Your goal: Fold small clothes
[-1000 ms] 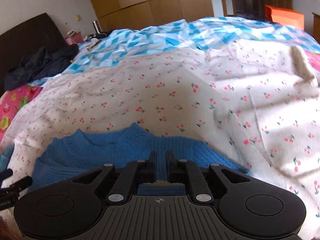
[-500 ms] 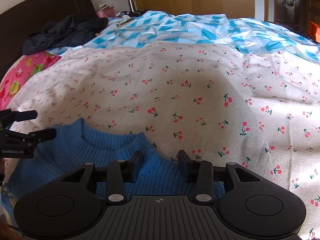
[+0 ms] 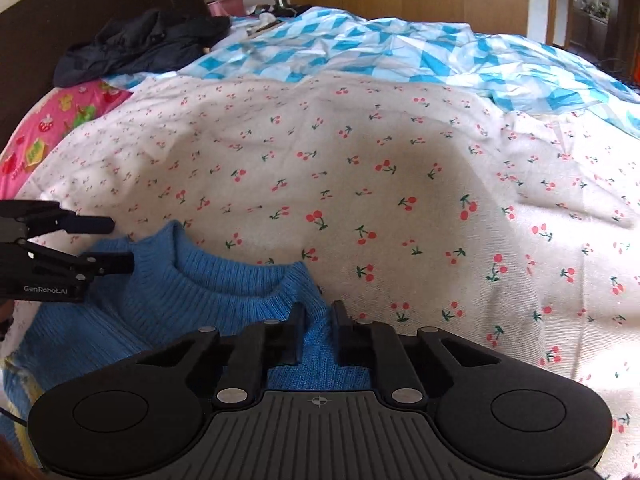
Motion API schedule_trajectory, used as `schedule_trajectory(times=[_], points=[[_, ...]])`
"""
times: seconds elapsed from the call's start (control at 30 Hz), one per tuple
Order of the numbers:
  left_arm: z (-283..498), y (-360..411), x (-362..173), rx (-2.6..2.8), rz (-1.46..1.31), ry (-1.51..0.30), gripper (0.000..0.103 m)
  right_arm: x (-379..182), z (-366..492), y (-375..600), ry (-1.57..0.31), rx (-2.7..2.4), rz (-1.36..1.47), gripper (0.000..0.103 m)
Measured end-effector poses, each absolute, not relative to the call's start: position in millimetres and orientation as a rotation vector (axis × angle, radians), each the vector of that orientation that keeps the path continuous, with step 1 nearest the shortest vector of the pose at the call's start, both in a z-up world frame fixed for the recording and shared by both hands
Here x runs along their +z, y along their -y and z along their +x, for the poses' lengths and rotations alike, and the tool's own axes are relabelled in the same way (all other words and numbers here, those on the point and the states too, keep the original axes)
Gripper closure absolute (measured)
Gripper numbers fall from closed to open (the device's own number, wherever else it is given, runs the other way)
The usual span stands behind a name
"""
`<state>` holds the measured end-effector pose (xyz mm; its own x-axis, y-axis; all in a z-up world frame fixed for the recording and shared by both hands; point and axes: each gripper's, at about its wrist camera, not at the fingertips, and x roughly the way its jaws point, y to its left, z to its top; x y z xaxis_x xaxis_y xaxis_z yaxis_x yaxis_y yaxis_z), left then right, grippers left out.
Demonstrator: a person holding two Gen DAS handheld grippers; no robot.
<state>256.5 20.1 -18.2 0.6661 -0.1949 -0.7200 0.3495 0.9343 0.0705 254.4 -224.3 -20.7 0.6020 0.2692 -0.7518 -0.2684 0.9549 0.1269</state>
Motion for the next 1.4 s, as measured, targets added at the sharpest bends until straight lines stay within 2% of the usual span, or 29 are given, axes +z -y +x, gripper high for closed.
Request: schedule_trajectory(times=[0.1, 0.27, 0.3, 0.47, 0.6, 0.77, 0.93, 1.1, 1.2, 1.27, 1.4], points=[[258, -12, -18, -0.185, 0.285, -0.695, 0.065, -15, 249, 235, -0.829, 0.239, 0.063, 0.093], [271, -20, -30, -0.147, 0.253, -0.771, 0.064, -40, 255, 228, -0.844, 0.125, 0.051, 0.09], [268, -25, -24, -0.148, 0.224, -0.762, 0.064, -37, 254, 226, -0.824, 0.125, 0.049, 0.085], [251, -56, 10, -0.121, 0.099, -0.718, 0.061, -2, 237, 238, -0.733, 0.125, 0.101, 0.084], [209, -75, 22, -0.131, 0.058, -0.698, 0.059, 24, 192, 244, -0.682, 0.195, 0.124, 0.082], [158, -62, 4, -0.211, 0.113, -0.724, 0.056, 10, 132, 234, -0.742, 0.275, 0.114, 0.08], [153, -43, -33, -0.203, 0.228, -0.783, 0.05, -32, 129, 239, -0.84, 0.156, 0.061, 0.08], [143, -52, -13, -0.182, 0.21, -0.759, 0.049, -11, 114, 251, -0.769, 0.164, 0.158, 0.08], [141, -54, -23, -0.168, 0.253, -0.805, 0.047, -13, 107, 254, -0.765, 0.139, 0.135, 0.068], [140, -52, -29, -0.155, 0.258, -0.815, 0.047, -33, 120, 257, -0.85, 0.101, 0.146, 0.067], [125, -53, -11, -0.168, 0.233, -0.789, 0.047, -24, 114, 256, -0.806, 0.111, 0.192, 0.067]])
